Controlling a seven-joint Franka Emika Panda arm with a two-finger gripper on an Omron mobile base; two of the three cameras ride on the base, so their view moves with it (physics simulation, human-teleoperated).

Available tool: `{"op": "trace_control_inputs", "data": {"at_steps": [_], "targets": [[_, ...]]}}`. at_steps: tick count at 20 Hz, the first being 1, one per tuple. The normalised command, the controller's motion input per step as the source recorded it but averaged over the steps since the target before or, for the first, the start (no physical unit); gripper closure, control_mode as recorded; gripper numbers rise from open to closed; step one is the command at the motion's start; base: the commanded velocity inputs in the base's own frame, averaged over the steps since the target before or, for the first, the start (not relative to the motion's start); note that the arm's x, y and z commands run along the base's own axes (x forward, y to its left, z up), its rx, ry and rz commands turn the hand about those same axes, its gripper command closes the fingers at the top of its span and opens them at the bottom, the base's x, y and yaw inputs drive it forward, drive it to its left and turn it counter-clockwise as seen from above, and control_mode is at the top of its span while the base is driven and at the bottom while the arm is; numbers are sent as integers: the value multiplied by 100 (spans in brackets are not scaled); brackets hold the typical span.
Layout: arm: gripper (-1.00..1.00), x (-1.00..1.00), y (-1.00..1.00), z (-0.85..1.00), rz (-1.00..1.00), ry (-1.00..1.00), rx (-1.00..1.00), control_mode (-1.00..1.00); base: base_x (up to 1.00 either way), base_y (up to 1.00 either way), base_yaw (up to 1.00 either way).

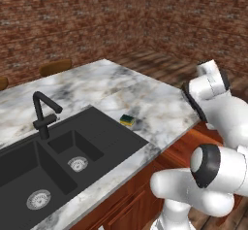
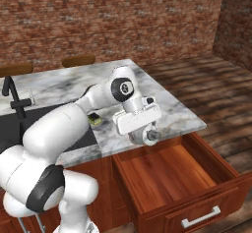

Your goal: Restock the sink supplies by placing the sponge and soap dispenser on the counter and next to the sink. Make sure the soap dispenser is upright.

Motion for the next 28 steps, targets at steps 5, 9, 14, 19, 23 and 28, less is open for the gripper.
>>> {"op": "trace_control_inputs", "data": {"at_steps": [5,9,14,19,23,28], "targets": [[100,65,54,63,23,27,-28,-100,0,0,0],[100,82,63,26,27,29,-22,-100,0,0,0],[100,89,74,-13,23,23,-14,-100,0,0,0],[100,57,71,-50,16,6,-12,-100,0,0,0],[100,12,29,-54,9,0,-7,-100,0,0,0],[100,35,40,-43,2,8,-14,-100,0,0,0]]}}
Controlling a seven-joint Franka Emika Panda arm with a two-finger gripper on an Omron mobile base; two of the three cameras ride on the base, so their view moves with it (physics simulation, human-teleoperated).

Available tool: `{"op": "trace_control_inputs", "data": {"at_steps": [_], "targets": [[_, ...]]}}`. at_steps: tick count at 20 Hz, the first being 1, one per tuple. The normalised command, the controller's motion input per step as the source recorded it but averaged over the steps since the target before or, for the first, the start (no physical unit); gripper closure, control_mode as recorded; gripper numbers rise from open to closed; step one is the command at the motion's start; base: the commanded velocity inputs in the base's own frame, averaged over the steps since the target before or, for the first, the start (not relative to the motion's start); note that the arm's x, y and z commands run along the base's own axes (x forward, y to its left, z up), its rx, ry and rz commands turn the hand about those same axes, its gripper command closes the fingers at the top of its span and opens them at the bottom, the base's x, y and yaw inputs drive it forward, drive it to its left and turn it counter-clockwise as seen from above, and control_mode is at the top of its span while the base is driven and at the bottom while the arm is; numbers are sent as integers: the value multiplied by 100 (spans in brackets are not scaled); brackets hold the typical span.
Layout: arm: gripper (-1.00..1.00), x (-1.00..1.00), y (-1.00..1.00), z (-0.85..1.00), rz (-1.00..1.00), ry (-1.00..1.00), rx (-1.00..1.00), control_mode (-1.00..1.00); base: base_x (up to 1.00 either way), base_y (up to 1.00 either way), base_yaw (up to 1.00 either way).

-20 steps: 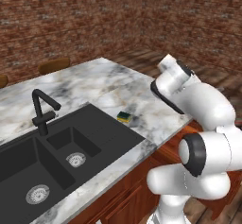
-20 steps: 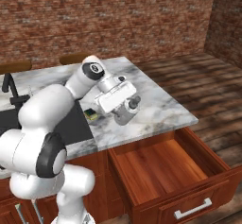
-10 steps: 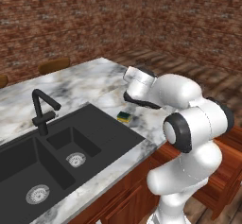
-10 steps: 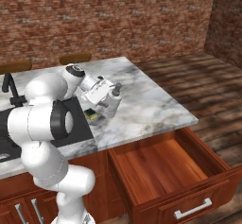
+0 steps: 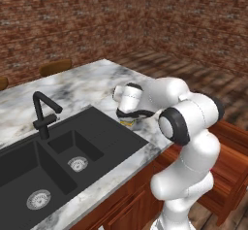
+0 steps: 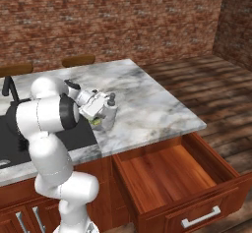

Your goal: Restock the sink supplies by placing the sponge and soap dispenser on the counter and next to the sink. Make sure the soap dispenser is upright.

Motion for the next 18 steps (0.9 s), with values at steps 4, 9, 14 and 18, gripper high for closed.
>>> {"op": "trace_control_inputs", "data": {"at_steps": [4,9,14,18], "targets": [[100,40,47,-34,0,18,-15,-100,0,0,0],[100,30,36,-43,0,12,-6,-100,0,0,0],[100,10,8,-35,2,2,0,-100,0,0,0],[100,5,2,-38,4,-3,0,-100,0,0,0]]}}
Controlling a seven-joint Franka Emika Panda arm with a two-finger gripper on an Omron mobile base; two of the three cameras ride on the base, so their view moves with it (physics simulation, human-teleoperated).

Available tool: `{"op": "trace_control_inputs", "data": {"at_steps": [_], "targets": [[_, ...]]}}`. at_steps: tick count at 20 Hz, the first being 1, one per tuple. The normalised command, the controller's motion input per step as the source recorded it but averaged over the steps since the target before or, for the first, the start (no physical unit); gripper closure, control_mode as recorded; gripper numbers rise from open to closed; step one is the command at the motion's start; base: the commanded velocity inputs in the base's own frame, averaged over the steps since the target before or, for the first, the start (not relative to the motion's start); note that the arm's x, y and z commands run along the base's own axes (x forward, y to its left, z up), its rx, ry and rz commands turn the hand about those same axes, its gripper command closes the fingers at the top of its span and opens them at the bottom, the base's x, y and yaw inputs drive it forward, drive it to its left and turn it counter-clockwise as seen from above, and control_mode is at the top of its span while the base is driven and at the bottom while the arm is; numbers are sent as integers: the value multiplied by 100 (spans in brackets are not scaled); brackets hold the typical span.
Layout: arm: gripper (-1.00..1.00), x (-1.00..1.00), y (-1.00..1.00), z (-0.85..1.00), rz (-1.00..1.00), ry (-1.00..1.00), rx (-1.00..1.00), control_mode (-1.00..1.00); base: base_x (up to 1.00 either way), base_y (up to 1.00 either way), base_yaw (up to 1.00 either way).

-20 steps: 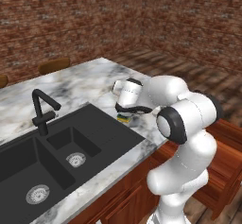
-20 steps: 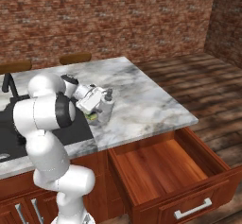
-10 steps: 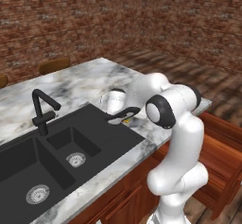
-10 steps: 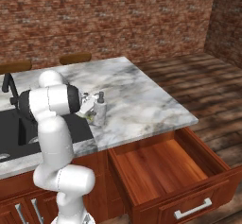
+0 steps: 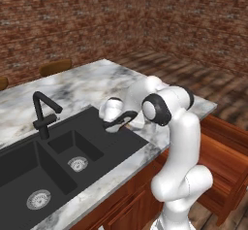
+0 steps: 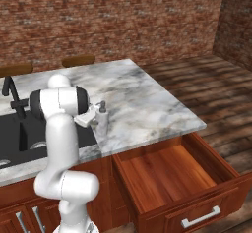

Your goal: Restock the sink supplies by placing the sponge and soap dispenser on the counter and next to the sink. Make sure the soap dispenser is upright.

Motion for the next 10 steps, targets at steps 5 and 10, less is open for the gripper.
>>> {"op": "trace_control_inputs", "data": {"at_steps": [5,10], "targets": [[100,19,6,-35,3,-4,0,-100,0,0,0],[100,19,0,-26,0,-11,0,-100,0,0,0]]}}
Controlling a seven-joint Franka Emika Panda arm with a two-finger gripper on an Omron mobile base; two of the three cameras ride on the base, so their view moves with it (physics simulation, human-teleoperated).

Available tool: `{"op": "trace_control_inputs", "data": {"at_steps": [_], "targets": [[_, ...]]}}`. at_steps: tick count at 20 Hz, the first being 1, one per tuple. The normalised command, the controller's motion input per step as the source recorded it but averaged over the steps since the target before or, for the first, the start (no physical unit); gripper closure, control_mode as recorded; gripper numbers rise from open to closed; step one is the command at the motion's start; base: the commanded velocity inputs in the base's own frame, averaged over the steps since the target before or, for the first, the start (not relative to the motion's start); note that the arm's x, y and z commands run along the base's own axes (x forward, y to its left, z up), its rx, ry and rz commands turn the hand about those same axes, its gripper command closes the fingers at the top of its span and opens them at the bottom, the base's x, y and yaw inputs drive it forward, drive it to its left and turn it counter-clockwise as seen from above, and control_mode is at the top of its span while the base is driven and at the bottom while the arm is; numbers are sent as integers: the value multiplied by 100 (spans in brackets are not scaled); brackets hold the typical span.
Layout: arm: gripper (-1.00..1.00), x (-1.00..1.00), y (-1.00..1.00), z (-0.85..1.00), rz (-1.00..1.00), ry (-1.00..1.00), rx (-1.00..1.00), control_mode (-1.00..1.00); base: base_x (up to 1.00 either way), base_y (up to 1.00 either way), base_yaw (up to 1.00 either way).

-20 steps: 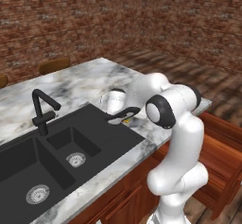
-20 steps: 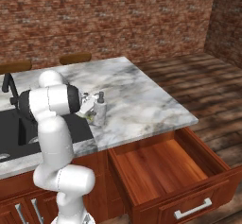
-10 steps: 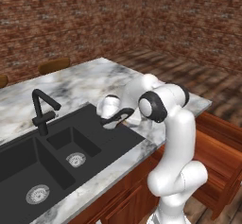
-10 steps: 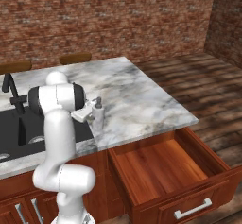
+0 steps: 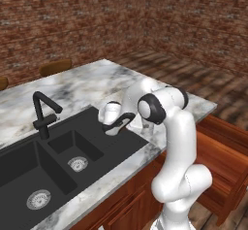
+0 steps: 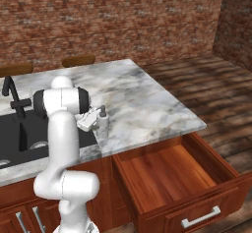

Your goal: Restock the sink supplies by placing the sponge and soap dispenser on the counter and next to the sink. Make sure the soap dispenser is upright.

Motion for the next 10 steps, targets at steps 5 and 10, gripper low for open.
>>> {"op": "trace_control_inputs", "data": {"at_steps": [5,10], "targets": [[100,17,0,-31,0,-15,0,-100,0,0,0],[100,12,5,-20,0,-11,0,-100,0,0,0]]}}
